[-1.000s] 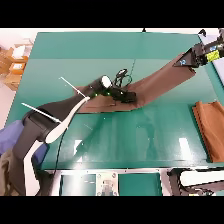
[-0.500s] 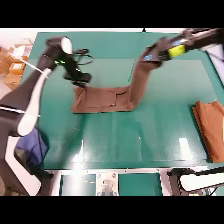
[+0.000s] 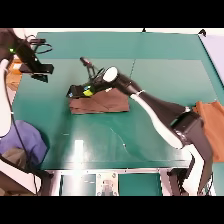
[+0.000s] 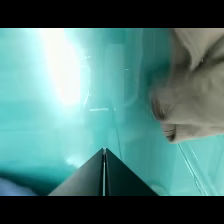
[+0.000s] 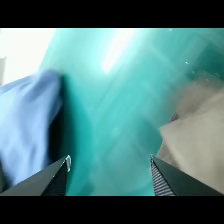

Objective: Fold the shirts.

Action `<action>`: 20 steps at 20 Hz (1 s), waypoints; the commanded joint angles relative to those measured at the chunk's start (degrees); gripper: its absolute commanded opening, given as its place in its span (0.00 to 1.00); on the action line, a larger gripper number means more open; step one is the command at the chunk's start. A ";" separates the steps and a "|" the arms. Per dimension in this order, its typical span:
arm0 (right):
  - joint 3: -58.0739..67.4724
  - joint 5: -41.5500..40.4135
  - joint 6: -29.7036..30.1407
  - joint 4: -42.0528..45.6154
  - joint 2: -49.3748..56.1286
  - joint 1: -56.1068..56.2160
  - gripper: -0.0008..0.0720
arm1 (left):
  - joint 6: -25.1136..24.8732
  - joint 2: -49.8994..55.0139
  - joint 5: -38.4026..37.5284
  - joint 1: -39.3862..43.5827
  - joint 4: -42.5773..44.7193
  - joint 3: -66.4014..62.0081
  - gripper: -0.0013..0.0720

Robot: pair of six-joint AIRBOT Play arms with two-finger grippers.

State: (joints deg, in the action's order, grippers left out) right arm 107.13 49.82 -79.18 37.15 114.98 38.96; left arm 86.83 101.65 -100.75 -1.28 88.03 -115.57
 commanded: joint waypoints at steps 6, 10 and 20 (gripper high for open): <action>2.69 20.15 -10.03 16.44 -4.81 -22.49 0.79 | -1.40 -0.74 -0.28 -4.94 -3.41 -0.07 0.06; -0.79 29.66 -10.60 17.77 -5.97 -33.42 0.85 | -1.38 -0.74 -0.20 -4.94 -3.65 -0.07 0.05; -17.53 19.45 -6.69 12.37 -4.63 -26.95 0.85 | -1.36 -0.74 0.48 -4.94 -4.70 -0.07 0.06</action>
State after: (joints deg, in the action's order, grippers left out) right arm 92.07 72.01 -87.02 52.80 109.82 10.00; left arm 85.47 100.92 -100.66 -6.15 83.48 -115.57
